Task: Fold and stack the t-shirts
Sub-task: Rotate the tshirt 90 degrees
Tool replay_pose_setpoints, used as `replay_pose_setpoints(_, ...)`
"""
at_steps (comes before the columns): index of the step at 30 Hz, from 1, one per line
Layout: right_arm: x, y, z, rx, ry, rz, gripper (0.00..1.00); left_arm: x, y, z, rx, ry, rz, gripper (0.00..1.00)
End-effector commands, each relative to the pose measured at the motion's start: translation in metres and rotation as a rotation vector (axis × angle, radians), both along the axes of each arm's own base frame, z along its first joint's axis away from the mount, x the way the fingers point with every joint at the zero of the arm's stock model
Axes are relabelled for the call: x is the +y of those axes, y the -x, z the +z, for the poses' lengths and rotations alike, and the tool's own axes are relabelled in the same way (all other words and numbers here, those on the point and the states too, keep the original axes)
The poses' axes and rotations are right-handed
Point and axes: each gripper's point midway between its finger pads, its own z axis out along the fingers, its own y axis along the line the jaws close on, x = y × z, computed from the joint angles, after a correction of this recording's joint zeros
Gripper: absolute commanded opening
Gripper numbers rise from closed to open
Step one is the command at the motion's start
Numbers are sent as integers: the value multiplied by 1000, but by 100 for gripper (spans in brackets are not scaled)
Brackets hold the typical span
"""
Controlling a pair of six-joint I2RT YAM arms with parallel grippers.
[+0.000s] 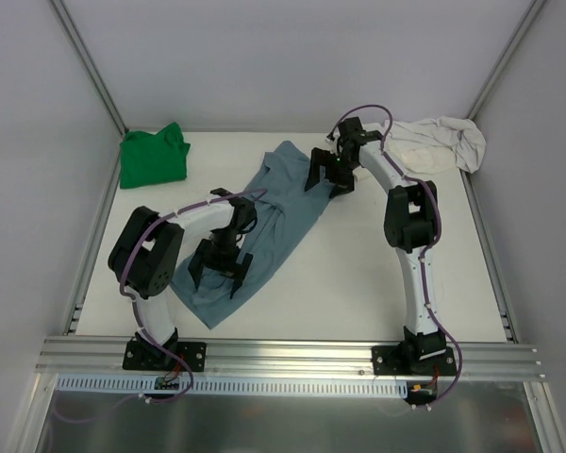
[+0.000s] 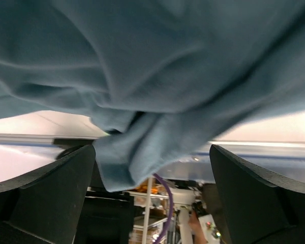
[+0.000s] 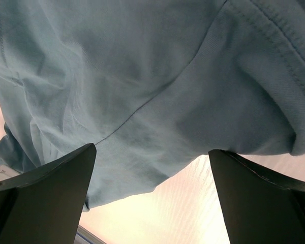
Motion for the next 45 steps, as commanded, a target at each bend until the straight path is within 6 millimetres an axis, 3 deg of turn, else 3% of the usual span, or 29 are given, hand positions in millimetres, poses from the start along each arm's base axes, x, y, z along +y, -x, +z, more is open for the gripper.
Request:
replay_pose_setpoints(1,0,-7,33,-62,-45,-9,99,17,-15,3,-68,-134,-64,99)
replay_pose_setpoints(12,-8,-14,37,-62,-81,-35,100,38,-25,-12,-146,-297,-115,99)
replay_pose_setpoints(21,-10,-18,37,-57,-100,-46,99,48,-30,1,-184,-343,-139,99)
replay_pose_setpoints(26,-11,-18,34,-49,-107,-48,99,46,-38,25,-229,-330,-133,99)
replay_pose_setpoints(30,-10,-19,35,-52,-111,-48,99,48,-42,32,-247,-346,-139,99)
replay_pose_setpoints(40,-1,-19,40,-45,-157,-52,100,46,-25,-8,-142,-335,-135,99)
replay_pose_setpoints(45,-2,-17,80,-134,-143,-40,100,38,-27,-14,-140,-303,-121,99)
